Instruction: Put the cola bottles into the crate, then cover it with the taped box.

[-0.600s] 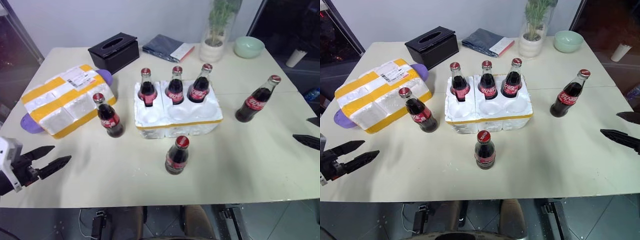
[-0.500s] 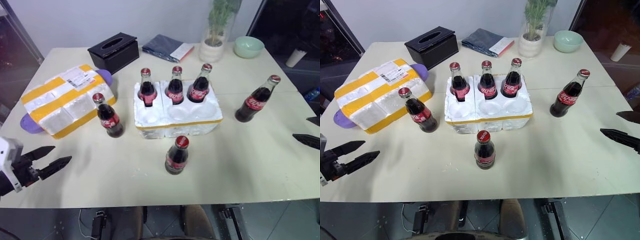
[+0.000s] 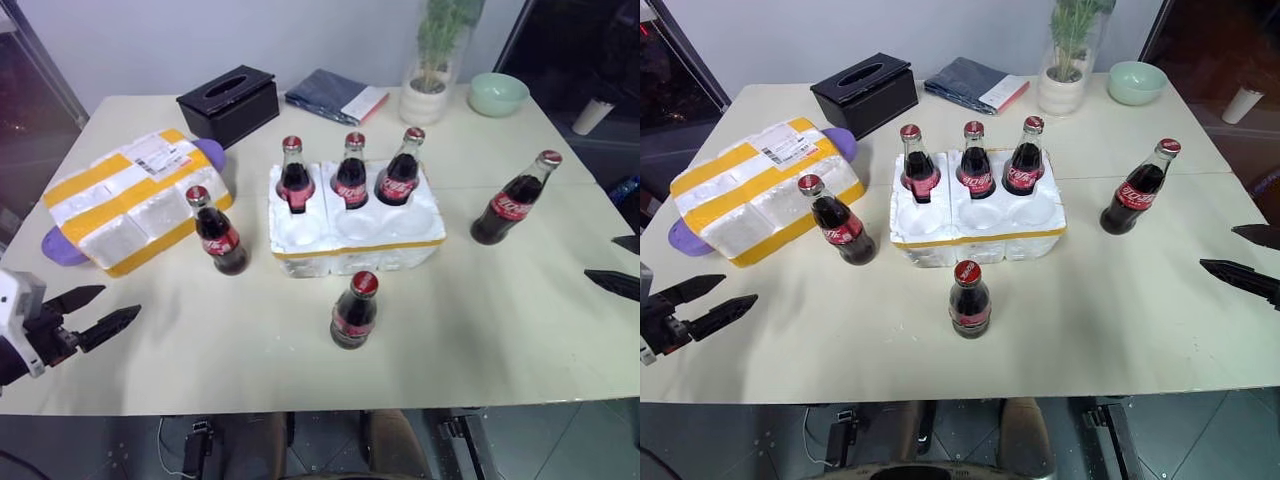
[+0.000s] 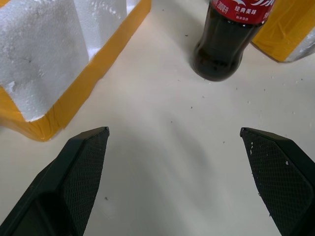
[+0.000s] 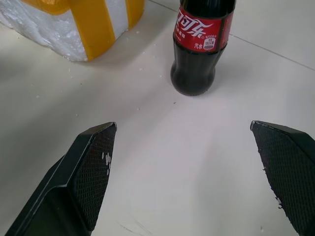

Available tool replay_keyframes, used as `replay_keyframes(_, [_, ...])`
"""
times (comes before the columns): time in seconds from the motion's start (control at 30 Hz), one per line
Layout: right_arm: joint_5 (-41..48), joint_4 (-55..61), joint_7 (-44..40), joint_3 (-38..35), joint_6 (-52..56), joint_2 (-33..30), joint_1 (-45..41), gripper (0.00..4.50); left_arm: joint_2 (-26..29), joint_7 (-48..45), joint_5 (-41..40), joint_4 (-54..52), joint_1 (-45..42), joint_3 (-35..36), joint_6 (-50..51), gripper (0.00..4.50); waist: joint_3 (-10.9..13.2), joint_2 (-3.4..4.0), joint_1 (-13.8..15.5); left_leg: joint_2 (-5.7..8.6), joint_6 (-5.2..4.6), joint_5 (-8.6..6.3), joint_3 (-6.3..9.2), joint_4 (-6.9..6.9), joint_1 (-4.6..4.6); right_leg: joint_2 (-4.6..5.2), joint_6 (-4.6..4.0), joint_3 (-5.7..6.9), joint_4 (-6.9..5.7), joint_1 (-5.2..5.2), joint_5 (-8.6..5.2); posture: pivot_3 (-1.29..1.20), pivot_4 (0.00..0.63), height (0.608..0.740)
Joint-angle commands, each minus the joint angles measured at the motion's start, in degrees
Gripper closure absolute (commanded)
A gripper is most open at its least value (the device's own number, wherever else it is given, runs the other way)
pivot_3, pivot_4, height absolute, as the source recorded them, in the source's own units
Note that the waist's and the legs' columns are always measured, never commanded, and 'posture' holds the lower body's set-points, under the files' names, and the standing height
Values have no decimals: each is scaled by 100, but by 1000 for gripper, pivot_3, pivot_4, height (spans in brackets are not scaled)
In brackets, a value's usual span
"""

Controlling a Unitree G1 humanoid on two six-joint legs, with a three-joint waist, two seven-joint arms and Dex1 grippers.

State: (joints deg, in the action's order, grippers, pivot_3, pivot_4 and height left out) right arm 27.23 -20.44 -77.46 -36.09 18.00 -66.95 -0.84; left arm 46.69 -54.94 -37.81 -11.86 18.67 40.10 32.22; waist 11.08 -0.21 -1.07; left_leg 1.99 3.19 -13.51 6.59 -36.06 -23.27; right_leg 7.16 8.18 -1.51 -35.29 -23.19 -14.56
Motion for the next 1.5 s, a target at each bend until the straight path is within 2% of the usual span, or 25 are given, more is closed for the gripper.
replay_keyframes(0.03, [21,-28,-12,-149,-123,-31,-43,0,-64,-23,-58,-125,124,89,-11,32,0,0,-5,0,0,0,0,0,0,0,0,0,0,0,0,0,150,740])
replay_keyframes(0.43, [41,-75,-46,-92,-110,-92,-124,0,-199,144,-1,-238,45,-97,-72,32,-1,0,14,0,0,0,0,-7,4,0,-1,0,-9,4,1,0,150,740])
replay_keyframes(0.57, [442,249,-378,-158,690,-548,-435,0,-107,192,-535,-421,-476,-94,284,32,-1,8,22,0,0,1,0,-13,4,0,-1,0,-16,5,1,0,150,740])
replay_keyframes(0.8, [1576,1957,-479,65,2175,-1015,-1255,0,44,189,-176,18,-1930,-1267,173,32,-3,15,19,-3,0,1,1,-9,10,-5,0,0,-25,4,2,0,150,740])
replay_keyframes(0.97, [2277,2591,-193,353,2892,-984,-1981,0,-2,85,307,700,-2930,-2128,-44,32,0,9,25,-1,0,1,2,-14,1,-6,18,0,-22,2,11,0,150,740])
replay_keyframes(1.1, [2657,2990,79,462,3239,-846,-2308,0,-299,113,662,1389,-3700,-2682,-289,32,0,9,32,-1,0,2,2,-12,0,-7,21,1,-25,-3,13,0,150,740])
replay_keyframes(1.5, [2822,3258,374,295,3431,-627,-2178,0,-692,-11,1027,1855,-4143,-3121,-628,32,1,7,29,-1,0,3,4,-19,-1,-7,32,1,-57,-15,19,0,150,740])
